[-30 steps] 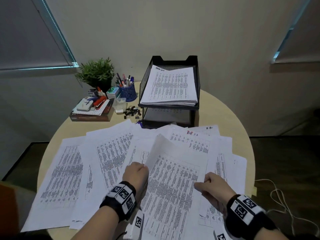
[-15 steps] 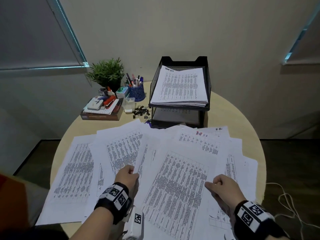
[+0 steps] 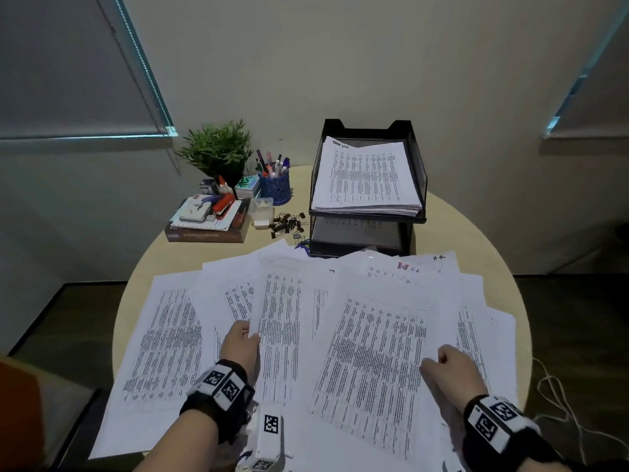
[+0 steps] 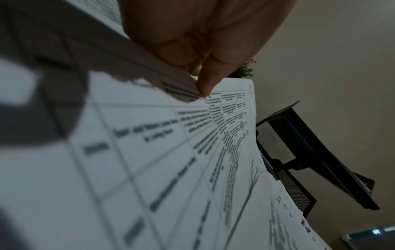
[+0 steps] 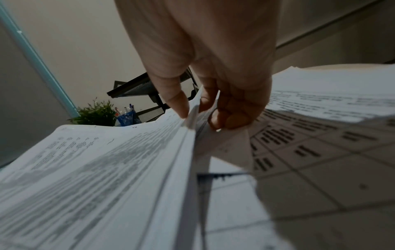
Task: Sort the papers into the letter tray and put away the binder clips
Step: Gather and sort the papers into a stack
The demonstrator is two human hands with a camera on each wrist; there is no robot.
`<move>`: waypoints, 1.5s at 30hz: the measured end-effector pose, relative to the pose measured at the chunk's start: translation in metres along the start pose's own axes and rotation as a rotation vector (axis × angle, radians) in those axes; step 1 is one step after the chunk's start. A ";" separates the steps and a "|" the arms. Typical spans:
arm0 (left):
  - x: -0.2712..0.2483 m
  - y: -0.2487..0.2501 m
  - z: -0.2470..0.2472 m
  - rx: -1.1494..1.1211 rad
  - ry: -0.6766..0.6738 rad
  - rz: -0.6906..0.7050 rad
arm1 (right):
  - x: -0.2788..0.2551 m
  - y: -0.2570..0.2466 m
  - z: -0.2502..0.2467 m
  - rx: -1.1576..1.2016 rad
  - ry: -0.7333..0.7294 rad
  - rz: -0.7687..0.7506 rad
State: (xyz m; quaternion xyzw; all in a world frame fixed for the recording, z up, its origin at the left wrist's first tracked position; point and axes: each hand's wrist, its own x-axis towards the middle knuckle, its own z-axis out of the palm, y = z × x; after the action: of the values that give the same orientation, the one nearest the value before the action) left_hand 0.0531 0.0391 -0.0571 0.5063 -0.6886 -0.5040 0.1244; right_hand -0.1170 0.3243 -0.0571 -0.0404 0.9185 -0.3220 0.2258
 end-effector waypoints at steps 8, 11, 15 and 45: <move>-0.005 -0.016 -0.006 0.334 -0.299 0.104 | -0.014 -0.007 0.030 0.580 -0.191 0.179; 0.004 -0.017 -0.017 0.376 -0.258 0.092 | -0.014 -0.004 0.028 0.766 -0.186 0.225; 0.036 -0.024 -0.046 0.519 -0.028 -0.089 | -0.018 0.003 0.018 0.849 -0.144 0.224; 0.057 0.005 -0.074 -0.073 0.014 0.061 | -0.019 -0.025 0.063 0.928 -0.184 0.202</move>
State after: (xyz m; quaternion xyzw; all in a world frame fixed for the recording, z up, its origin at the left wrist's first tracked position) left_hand 0.0749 -0.0502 -0.0378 0.4836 -0.6841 -0.5213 0.1627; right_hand -0.0744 0.2725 -0.0776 0.1256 0.6534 -0.6695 0.3302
